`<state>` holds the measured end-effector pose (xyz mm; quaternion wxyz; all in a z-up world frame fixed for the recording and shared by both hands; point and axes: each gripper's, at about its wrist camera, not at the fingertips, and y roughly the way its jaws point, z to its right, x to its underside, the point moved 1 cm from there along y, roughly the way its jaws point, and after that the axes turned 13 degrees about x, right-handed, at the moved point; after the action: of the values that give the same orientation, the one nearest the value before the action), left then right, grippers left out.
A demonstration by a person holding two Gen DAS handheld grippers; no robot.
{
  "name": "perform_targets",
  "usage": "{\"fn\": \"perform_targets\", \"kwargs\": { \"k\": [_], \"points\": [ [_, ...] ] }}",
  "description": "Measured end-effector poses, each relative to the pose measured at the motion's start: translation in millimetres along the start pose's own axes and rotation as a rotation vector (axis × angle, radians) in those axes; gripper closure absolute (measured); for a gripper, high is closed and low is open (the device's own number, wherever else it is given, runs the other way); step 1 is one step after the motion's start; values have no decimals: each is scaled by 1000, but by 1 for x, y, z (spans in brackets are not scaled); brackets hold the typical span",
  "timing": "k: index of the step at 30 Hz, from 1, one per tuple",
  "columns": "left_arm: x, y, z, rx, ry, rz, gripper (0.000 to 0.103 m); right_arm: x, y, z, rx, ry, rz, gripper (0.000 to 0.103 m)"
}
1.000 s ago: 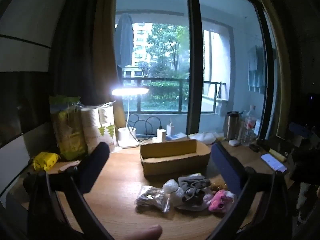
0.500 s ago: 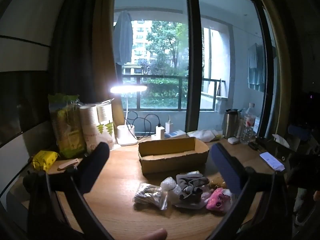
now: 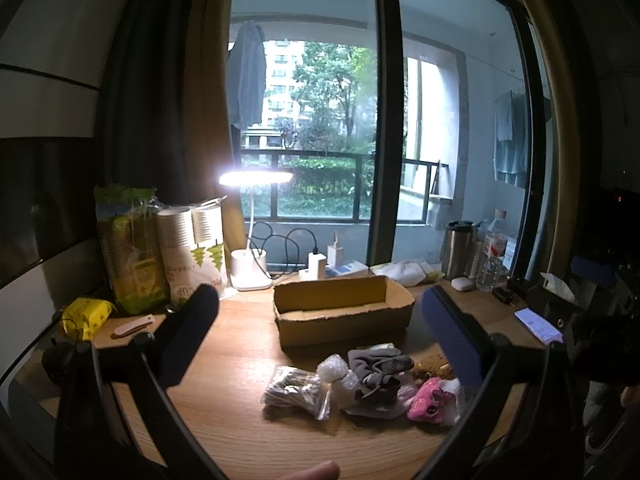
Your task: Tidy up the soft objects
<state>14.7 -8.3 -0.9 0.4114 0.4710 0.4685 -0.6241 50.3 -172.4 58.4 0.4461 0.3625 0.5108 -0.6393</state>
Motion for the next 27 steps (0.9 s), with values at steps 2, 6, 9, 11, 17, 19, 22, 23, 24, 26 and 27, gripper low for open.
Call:
{"fn": "perform_targets", "kwargs": {
  "k": [2, 6, 9, 11, 17, 19, 22, 23, 24, 26, 27],
  "points": [
    [0, 0, 0, 0, -3, 0, 1, 0, 0, 0, 1, 0, 1, 2],
    [0, 0, 0, 1, -2, 0, 1, 0, 0, 0, 1, -1, 0, 2],
    [0, 0, 0, 0, -3, 0, 1, 0, 0, 0, 0, -1, 1, 2],
    [0, 0, 1, 0, -3, 0, 1, 0, 0, 0, 0, 0, -1, 2],
    [1, -1, 1, 0, -3, 0, 1, 0, 0, 0, 1, 0, -1, 2],
    [1, -1, 2, 0, -3, 0, 1, 1, 0, 0, 0, -1, -2, 2],
    [1, -1, 1, 0, -3, 1, 1, 1, 0, 0, -1, -1, -3, 2],
    [1, -1, 2, 0, -3, 1, 1, 1, 0, 0, -1, 0, -2, 2],
    [1, -1, 1, 0, -3, 0, 1, 1, 0, 0, 0, -1, -2, 2],
    [1, -1, 1, 0, -3, 0, 1, 1, 0, 0, 0, 0, -3, 2],
    [1, -1, 2, 0, -4, 1, 1, 0, 0, 0, -1, 0, -4, 2]
  ]
}}
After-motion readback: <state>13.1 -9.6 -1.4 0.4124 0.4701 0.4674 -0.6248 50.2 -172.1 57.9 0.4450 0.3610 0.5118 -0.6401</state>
